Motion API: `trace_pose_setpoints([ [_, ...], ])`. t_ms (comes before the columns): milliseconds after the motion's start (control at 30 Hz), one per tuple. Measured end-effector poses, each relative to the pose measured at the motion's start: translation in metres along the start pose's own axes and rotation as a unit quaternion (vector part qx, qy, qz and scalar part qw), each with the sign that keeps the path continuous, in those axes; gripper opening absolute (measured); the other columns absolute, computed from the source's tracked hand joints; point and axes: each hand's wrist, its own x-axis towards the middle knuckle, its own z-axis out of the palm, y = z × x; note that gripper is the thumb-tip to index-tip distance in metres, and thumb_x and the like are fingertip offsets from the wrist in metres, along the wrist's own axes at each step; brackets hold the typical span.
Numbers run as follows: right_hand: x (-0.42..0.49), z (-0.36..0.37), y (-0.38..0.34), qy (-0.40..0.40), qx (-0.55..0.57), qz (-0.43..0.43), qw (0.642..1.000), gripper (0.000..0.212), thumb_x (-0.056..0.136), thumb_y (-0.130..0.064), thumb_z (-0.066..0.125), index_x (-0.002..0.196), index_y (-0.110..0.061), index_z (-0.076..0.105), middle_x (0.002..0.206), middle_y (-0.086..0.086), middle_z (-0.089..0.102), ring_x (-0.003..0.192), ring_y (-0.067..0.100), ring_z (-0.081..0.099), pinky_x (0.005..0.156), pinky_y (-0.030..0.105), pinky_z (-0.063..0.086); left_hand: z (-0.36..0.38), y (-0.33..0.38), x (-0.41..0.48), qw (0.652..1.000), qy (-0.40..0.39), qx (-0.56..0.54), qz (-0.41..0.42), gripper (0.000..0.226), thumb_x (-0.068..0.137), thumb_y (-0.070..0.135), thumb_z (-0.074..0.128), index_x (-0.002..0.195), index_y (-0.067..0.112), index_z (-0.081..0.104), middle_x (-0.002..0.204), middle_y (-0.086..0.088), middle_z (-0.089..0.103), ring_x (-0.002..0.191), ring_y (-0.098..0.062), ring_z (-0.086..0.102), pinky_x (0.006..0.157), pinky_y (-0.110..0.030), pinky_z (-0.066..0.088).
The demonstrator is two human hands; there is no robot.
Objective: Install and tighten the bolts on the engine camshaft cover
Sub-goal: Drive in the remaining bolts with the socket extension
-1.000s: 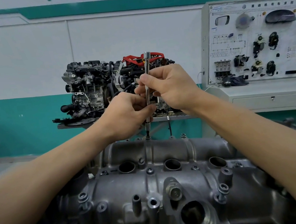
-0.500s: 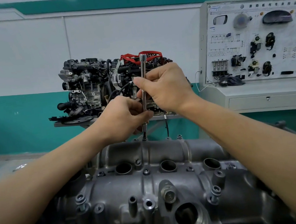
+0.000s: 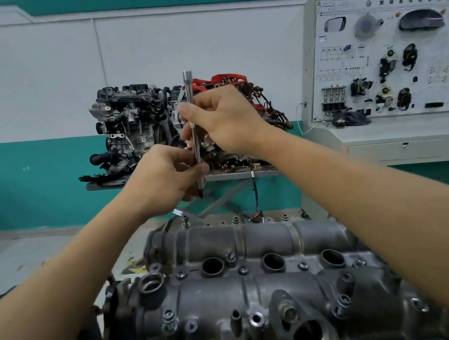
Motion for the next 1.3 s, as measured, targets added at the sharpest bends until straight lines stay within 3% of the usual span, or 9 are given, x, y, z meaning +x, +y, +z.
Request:
trace_pose_setpoints([
  [167,-0.010,0.051,0.004,0.009,0.063,0.002,0.998,0.038,0.101,-0.018,0.055,0.079,0.012,0.065,0.068,0.015,0.071,0.056,0.024,0.064,0.063,0.043,0.055,-0.015,-0.027,-0.019,0.998,0.032,0.013,-0.044,0.010,0.095,0.021,0.069,0.095,0.013,0.075,0.080,-0.013,0.075,0.072,-0.032,0.074,0.072,-0.050,0.061],
  [267,-0.014,0.061,0.006,0.027,0.061,-0.006,0.998,0.038,0.100,-0.021,0.057,0.073,0.004,0.066,0.065,0.011,0.071,0.054,0.021,0.064,0.061,0.037,0.055,-0.008,-0.034,-0.026,0.998,0.050,-0.013,-0.036,0.009,0.095,0.021,0.068,0.091,0.021,0.076,0.076,-0.009,0.075,0.067,-0.028,0.074,0.071,-0.052,0.061],
  [400,-0.017,0.054,0.008,0.018,0.089,-0.004,0.996,0.038,0.100,-0.021,0.057,0.079,0.009,0.064,0.063,0.009,0.070,0.051,0.020,0.064,0.057,0.037,0.055,-0.001,-0.039,-0.026,0.997,0.065,-0.025,-0.031,0.013,0.094,0.023,0.069,0.084,0.028,0.075,0.071,-0.009,0.073,0.069,-0.039,0.070,0.069,-0.057,0.059],
  [633,-0.021,0.054,0.016,0.016,0.158,0.041,0.986,0.031,0.102,-0.023,0.055,0.077,-0.007,0.065,0.058,0.003,0.067,0.051,0.020,0.062,0.056,0.030,0.055,0.008,-0.042,-0.025,0.996,0.090,0.008,-0.012,0.013,0.092,0.026,0.069,0.088,0.037,0.073,0.062,0.004,0.070,0.059,-0.026,0.066,0.068,-0.052,0.059],
  [833,-0.020,0.046,0.012,-0.018,0.189,0.087,0.978,0.031,0.103,-0.024,0.051,0.088,-0.001,0.065,0.069,0.012,0.069,0.054,0.018,0.062,0.046,0.019,0.045,0.013,-0.039,-0.023,0.992,0.116,0.038,-0.024,0.017,0.094,0.022,0.067,0.079,0.029,0.073,0.065,-0.001,0.070,0.057,-0.022,0.066,0.066,-0.051,0.060],
  [1000,-0.021,0.033,0.007,-0.067,0.228,0.100,0.966,0.026,0.103,-0.018,0.044,0.100,-0.001,0.065,0.084,0.012,0.074,0.069,0.022,0.066,0.055,0.028,0.045,0.018,-0.033,-0.027,0.990,0.124,0.052,-0.038,0.019,0.095,0.023,0.066,0.078,0.026,0.073,0.065,-0.003,0.071,0.058,-0.024,0.065,0.068,-0.049,0.059],
  [1100,-0.022,0.027,0.007,-0.077,0.236,0.091,0.964,0.025,0.101,-0.007,0.042,0.095,-0.005,0.066,0.085,0.008,0.076,0.072,0.018,0.069,0.056,0.025,0.049,0.016,-0.027,-0.028,0.990,0.105,0.088,-0.038,0.018,0.096,0.024,0.063,0.081,0.021,0.072,0.072,-0.005,0.073,0.068,-0.029,0.069,0.070,-0.048,0.059],
  [1200,-0.024,0.026,0.008,-0.074,0.234,0.069,0.967,0.019,0.097,0.004,0.051,0.092,-0.006,0.067,0.079,0.005,0.074,0.069,0.009,0.069,0.054,0.019,0.050,0.006,-0.019,-0.024,0.988,0.066,0.136,-0.043,0.016,0.096,0.022,0.064,0.083,0.017,0.072,0.075,-0.002,0.074,0.073,-0.021,0.071,0.076,-0.044,0.060],
  [1300,-0.023,0.026,0.009,-0.079,0.229,0.065,0.968,0.020,0.094,0.006,0.053,0.101,-0.008,0.067,0.084,0.002,0.076,0.075,0.012,0.069,0.060,0.024,0.052,-0.003,-0.011,-0.019,0.988,0.015,0.147,-0.054,0.017,0.096,0.015,0.063,0.083,0.010,0.073,0.076,-0.003,0.076,0.072,-0.019,0.073,0.077,-0.045,0.061],
])
